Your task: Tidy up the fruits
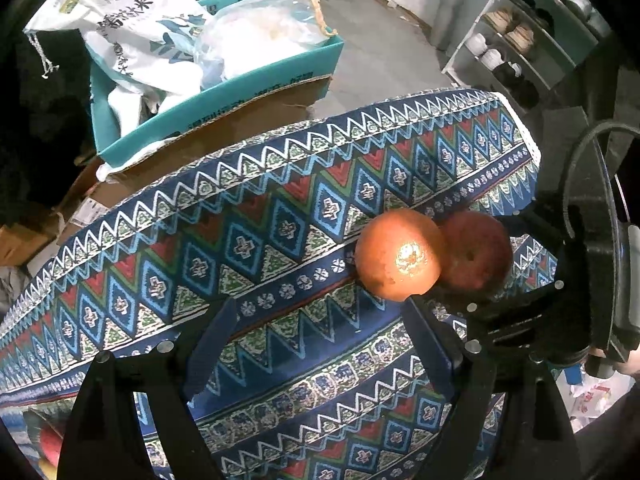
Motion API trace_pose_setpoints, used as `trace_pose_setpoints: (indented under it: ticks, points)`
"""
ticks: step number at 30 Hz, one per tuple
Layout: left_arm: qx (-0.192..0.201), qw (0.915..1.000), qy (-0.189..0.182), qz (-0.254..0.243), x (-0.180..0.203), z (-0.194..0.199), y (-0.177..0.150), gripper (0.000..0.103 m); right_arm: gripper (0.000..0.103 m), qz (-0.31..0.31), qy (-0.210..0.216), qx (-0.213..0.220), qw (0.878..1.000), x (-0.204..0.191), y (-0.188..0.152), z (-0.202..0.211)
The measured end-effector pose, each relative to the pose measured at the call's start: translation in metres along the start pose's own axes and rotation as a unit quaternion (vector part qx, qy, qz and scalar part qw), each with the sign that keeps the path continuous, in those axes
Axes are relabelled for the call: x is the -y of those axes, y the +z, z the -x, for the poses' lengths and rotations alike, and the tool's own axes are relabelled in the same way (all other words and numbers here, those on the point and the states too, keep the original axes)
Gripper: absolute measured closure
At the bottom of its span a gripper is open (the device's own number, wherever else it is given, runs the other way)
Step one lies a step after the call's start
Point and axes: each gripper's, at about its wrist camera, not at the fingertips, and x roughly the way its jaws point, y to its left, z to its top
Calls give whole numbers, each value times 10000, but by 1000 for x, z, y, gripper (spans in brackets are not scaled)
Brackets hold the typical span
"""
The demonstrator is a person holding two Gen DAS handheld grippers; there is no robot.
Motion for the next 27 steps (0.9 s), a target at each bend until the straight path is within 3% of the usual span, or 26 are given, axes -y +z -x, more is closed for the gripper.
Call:
trace_pose_setpoints:
  ticks: [9,17,27]
  points:
    - [-9,10000,-65,7,11,-12,-2,17,25,-684,-77,346,9970,55,-22,31]
    - [-25,9992,-346,189,33,-30,9,17,25,-1363,-41,578,9890,104,-41,55]
    - [-120,9998,73,-172,69,-57,21,17,25,-1746,27,684,9823,120,-54,61]
